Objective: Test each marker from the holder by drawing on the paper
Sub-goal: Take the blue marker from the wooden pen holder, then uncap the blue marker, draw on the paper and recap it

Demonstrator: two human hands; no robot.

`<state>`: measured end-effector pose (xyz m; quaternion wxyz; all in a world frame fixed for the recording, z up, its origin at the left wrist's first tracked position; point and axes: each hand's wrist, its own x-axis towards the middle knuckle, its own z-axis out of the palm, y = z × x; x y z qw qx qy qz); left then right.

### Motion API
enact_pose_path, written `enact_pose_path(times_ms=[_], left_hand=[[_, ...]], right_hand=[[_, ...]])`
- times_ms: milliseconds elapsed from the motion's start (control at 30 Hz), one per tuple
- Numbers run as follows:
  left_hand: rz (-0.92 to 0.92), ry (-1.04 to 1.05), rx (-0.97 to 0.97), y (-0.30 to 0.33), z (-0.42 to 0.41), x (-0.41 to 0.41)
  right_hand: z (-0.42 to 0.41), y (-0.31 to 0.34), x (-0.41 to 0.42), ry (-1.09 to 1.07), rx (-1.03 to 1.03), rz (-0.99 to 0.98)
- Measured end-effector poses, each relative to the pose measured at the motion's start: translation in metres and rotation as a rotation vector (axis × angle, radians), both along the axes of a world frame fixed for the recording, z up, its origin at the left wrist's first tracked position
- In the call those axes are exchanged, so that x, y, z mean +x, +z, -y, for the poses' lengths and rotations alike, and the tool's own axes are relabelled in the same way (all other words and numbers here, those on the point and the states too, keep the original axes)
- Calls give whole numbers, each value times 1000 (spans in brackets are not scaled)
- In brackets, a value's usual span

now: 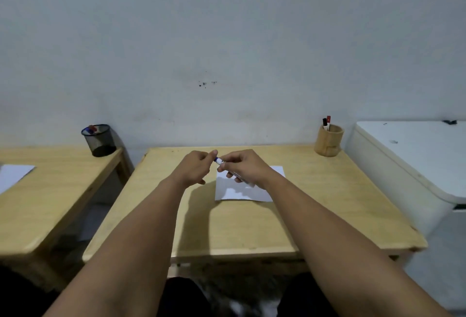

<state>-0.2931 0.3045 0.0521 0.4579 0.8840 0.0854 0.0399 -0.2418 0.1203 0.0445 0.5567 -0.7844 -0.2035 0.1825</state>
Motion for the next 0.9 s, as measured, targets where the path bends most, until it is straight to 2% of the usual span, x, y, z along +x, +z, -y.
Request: enact_pose_path(times_ms=[300, 433, 500, 567, 600, 733, 833, 900], left_hand=[[-62, 15, -174, 1, -5, 12], [-90, 45, -206, -7, 5, 29], [-75, 115, -258, -12, 4, 38], [-31, 197, -285, -15, -4, 44], [3, 222, -219, -18, -12, 47], [-4, 219, 420, -37, -39, 52], [-62, 134, 672, -56, -35, 59], [-99, 73, 777, -64, -29, 64]], right_hand=[[-6, -6, 7, -28, 12, 33], [-6, -15, 19, -59, -95, 254], [0, -22, 26, -72, -181, 391], [13, -30, 35, -138, -192, 439], [20, -35, 40, -193, -151, 410], [36, -38, 56, -433, 169, 67], [36, -36, 63, -481, 428, -204], [32, -33, 61, -480, 527, -301]])
